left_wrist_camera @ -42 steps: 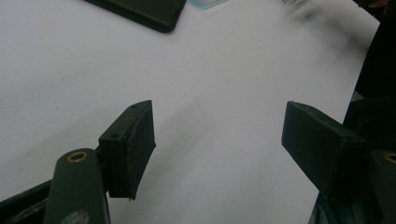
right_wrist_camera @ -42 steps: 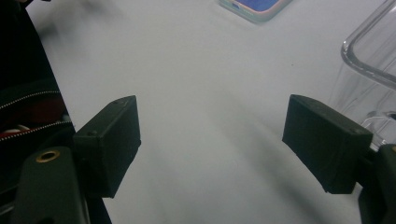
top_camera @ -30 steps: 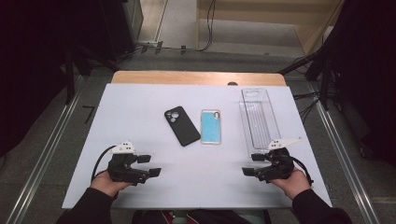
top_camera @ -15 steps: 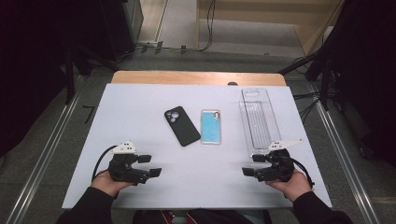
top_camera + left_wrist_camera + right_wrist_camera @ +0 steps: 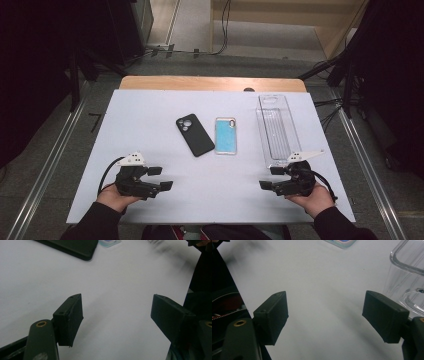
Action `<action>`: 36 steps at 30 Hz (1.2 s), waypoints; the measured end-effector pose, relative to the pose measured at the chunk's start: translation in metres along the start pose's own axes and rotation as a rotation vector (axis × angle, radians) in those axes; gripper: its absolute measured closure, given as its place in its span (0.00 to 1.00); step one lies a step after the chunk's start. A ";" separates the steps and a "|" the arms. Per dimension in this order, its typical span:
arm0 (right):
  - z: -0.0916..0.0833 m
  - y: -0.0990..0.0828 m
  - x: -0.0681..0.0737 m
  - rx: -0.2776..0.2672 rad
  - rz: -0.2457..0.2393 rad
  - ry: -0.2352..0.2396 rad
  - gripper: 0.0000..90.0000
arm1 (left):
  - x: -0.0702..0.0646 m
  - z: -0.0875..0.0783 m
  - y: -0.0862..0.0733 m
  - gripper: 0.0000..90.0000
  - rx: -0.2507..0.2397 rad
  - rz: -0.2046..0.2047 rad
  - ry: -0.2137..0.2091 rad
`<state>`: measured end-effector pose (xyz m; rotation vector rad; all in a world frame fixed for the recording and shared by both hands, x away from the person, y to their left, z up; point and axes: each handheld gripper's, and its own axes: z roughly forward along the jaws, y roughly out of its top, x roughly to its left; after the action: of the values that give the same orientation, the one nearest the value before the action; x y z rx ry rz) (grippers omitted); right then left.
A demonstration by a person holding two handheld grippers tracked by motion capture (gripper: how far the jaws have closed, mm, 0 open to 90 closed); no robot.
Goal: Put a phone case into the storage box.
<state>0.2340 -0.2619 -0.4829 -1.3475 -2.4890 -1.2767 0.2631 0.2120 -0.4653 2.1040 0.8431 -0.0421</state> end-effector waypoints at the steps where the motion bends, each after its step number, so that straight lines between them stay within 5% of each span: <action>1: 0.000 0.000 0.000 -0.002 0.001 0.002 0.21 | 0.000 0.000 0.000 0.29 -0.001 -0.001 0.000; 14: -0.005 0.018 0.016 -0.024 -0.041 0.017 0.21 | 0.001 -0.001 0.000 0.29 -0.007 -0.009 -0.003; 27: -0.002 0.054 0.031 -0.014 -0.110 0.016 0.20 | 0.001 0.000 0.001 0.29 -0.004 -0.004 -0.004; 36: 0.006 0.078 0.031 -0.015 -0.086 -0.008 0.20 | 0.001 -0.001 0.001 0.29 -0.003 0.000 0.001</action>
<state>0.2725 -0.2150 -0.4245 -1.2646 -2.5741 -1.3116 0.2639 0.2129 -0.4646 2.1013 0.8435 -0.0395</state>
